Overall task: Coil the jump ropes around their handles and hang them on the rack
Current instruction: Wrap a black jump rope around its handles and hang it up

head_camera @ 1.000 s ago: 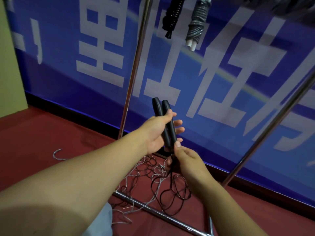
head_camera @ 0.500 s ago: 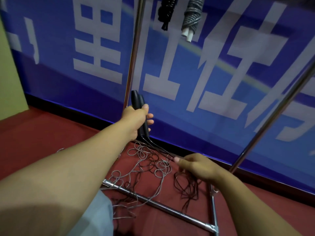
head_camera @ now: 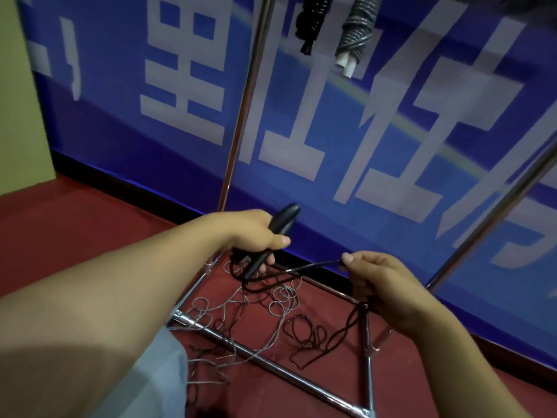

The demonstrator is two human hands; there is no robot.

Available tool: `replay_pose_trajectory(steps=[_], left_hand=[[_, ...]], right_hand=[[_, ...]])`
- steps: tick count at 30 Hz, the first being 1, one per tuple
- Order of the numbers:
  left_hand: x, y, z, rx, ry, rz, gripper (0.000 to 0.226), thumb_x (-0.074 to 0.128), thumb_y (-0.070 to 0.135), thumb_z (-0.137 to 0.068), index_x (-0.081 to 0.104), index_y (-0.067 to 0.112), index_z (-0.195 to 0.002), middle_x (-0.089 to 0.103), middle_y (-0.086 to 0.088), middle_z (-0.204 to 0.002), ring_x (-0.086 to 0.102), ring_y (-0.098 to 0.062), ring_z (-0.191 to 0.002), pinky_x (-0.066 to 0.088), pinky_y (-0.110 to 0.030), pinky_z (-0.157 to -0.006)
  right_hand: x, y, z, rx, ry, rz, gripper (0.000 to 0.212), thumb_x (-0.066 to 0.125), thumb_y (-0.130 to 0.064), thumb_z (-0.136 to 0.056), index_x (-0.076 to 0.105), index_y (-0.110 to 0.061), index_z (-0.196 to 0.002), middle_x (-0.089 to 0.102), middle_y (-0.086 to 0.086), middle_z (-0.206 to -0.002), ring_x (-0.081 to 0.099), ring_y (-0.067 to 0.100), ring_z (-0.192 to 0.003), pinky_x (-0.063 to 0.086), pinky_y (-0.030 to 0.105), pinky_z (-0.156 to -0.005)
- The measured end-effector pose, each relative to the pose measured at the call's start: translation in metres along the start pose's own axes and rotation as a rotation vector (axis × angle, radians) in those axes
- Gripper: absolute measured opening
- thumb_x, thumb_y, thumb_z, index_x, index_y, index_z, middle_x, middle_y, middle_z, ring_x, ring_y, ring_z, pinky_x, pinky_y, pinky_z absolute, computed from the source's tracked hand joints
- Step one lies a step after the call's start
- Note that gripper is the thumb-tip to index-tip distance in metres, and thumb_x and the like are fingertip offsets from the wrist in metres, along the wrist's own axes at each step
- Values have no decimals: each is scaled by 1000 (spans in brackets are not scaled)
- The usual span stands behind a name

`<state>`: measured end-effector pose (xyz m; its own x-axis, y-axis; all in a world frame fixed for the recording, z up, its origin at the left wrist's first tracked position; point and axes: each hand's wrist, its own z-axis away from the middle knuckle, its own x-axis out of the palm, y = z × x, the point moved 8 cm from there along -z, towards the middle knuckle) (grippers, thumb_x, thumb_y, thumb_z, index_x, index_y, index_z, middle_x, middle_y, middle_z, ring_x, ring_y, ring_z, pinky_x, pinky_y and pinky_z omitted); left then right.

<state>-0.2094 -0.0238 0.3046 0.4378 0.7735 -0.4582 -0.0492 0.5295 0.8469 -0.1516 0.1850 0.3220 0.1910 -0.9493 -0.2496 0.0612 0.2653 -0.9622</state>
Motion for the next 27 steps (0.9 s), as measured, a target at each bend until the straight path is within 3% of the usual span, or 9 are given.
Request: replay_pose_trajectory(steps=[4, 6, 9, 13, 16, 20, 23, 27], left_hand=[[17, 16, 15, -4, -131, 102, 29, 61, 32, -99, 56, 5, -111, 67, -9, -79, 71, -25, -70, 61, -38, -64], [23, 25, 20, 17, -179, 153, 32, 62, 34, -98, 60, 8, -117, 63, -9, -78, 69, -25, -71, 60, -42, -69], [37, 32, 29, 3, -304, 202, 23, 58, 31, -101, 56, 10, -106, 60, -8, -75, 66, -25, -68, 58, -42, -68], [57, 38, 40, -1, -463, 261, 16, 52, 26, -104, 48, 10, -104, 56, -9, -85, 71, -33, -80, 61, -44, -67], [59, 42, 41, 46, -505, 301, 15, 56, 22, -101, 46, 11, -103, 56, -8, -80, 71, -27, -73, 60, -34, -58], [63, 42, 39, 86, -520, 220, 15, 63, 19, -97, 51, 11, -101, 64, -4, -77, 63, -21, -68, 54, -26, -51], [65, 43, 40, 78, -533, 231, 13, 62, 16, -98, 51, 13, -104, 66, -5, -79, 63, -17, -61, 52, -24, -48], [69, 45, 39, 87, -553, 236, 12, 59, 15, -99, 49, 12, -105, 69, -6, -80, 64, -18, -62, 51, -23, -47]], right_hand=[[-7, -25, 19, -191, 247, 454, 25, 65, -36, -95, 69, -20, -76, 52, -14, -53, 45, 2, -51, 39, 25, -57], [-4, -36, 23, -288, 359, 544, 21, 64, -36, -95, 69, -24, -78, 58, -18, -56, 49, 0, -53, 41, 23, -56], [-2, -40, 25, -354, 441, 533, 14, 64, -33, -95, 67, -28, -82, 62, -21, -64, 54, 0, -57, 39, 13, -53], [-5, -40, 23, -362, 504, 491, 8, 65, -32, -95, 66, -31, -87, 62, -10, -66, 51, 4, -56, 38, 15, -51], [-9, -40, 21, -368, 539, 460, 10, 64, -31, -96, 66, -33, -86, 67, -13, -79, 59, 0, -70, 42, 17, -62], [-5, -43, 21, -406, 525, 436, 12, 63, -27, -97, 65, -34, -87, 69, -17, -83, 62, -7, -80, 42, 4, -65], [-5, -38, 18, -401, 497, 419, 8, 61, -29, -98, 66, -32, -102, 67, -12, -97, 62, 0, -89, 44, 12, -72], [-4, -27, 13, -339, 407, 338, 18, 54, -38, -100, 62, -37, -116, 62, -13, -106, 63, 6, -93, 46, 25, -79]])
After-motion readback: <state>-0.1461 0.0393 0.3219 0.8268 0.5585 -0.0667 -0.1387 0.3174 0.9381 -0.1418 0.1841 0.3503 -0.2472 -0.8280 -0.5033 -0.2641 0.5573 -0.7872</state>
